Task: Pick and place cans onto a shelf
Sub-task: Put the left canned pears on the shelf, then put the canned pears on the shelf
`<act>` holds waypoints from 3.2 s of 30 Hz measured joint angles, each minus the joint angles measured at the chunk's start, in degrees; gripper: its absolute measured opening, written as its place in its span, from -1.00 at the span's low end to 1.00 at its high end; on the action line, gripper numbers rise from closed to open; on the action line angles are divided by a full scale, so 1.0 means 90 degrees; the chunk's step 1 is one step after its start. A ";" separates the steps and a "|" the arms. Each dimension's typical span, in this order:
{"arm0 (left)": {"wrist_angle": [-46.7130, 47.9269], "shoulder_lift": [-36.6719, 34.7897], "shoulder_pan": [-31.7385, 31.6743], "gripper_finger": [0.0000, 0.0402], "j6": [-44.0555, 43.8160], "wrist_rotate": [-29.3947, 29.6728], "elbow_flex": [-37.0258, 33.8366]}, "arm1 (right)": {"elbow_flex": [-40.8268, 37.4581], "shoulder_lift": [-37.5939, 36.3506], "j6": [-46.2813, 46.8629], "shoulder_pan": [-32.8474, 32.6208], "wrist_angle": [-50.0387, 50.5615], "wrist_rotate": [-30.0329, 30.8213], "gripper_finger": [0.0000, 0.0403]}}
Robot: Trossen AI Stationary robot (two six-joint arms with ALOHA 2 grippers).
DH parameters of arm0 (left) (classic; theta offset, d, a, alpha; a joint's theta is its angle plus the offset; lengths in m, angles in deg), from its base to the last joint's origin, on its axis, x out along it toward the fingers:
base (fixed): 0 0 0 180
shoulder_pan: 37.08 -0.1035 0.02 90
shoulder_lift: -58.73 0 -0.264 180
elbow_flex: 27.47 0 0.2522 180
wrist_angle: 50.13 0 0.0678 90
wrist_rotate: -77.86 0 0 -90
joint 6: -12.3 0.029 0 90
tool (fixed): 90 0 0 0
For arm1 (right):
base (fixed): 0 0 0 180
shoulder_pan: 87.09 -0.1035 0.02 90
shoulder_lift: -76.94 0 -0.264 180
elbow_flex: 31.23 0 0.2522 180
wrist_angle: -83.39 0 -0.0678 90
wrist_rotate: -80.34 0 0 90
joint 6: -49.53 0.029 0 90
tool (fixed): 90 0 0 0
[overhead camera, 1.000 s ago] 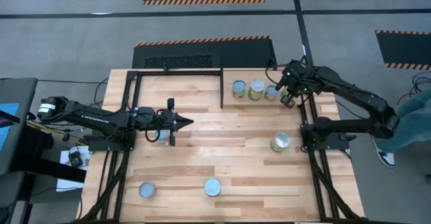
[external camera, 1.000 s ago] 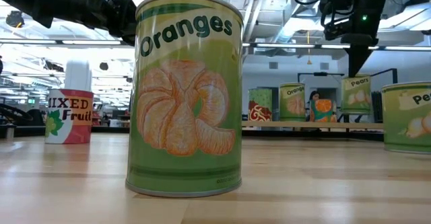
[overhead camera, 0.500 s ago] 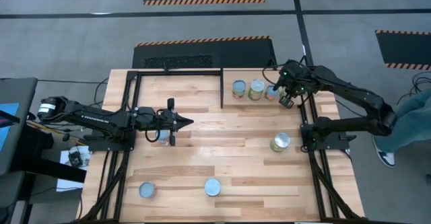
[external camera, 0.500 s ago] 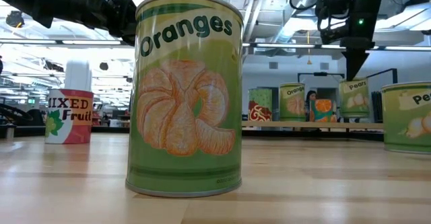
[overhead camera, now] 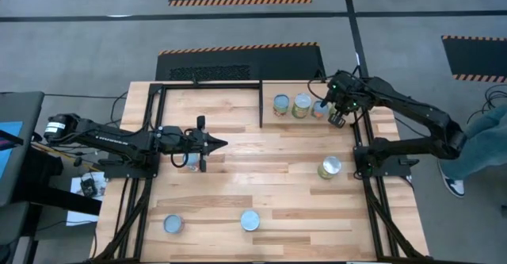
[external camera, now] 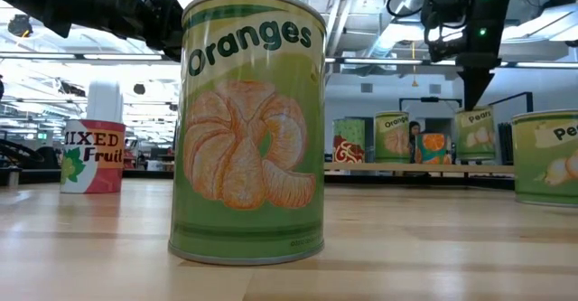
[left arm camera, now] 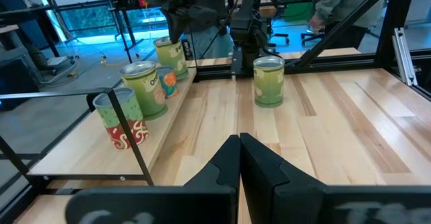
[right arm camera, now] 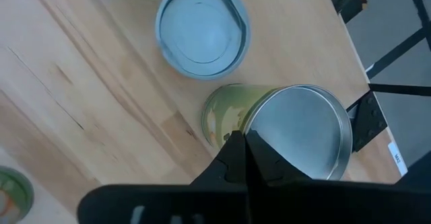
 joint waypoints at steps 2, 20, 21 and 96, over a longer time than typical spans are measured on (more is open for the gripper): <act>0.0001 -0.0001 0.0001 -1.00 0.0000 -0.0001 0.0000 | -0.0002 0.0000 0.0001 0.0000 -0.0002 0.0004 -0.98; 0.0000 0.0000 -0.0001 -1.00 -0.0005 -0.0001 0.0000 | -0.0002 0.0000 0.0019 0.0248 -0.0028 -0.0055 -0.95; 0.0000 0.0000 0.0000 -1.00 -0.0005 -0.0001 0.0000 | -0.0002 0.0000 0.0020 0.0248 -0.0029 -0.0060 -0.95; -0.0002 0.0000 0.0000 -1.00 -0.0014 0.0000 0.0002 | 0.0029 0.1623 0.8315 -0.8649 0.1130 0.0670 -0.20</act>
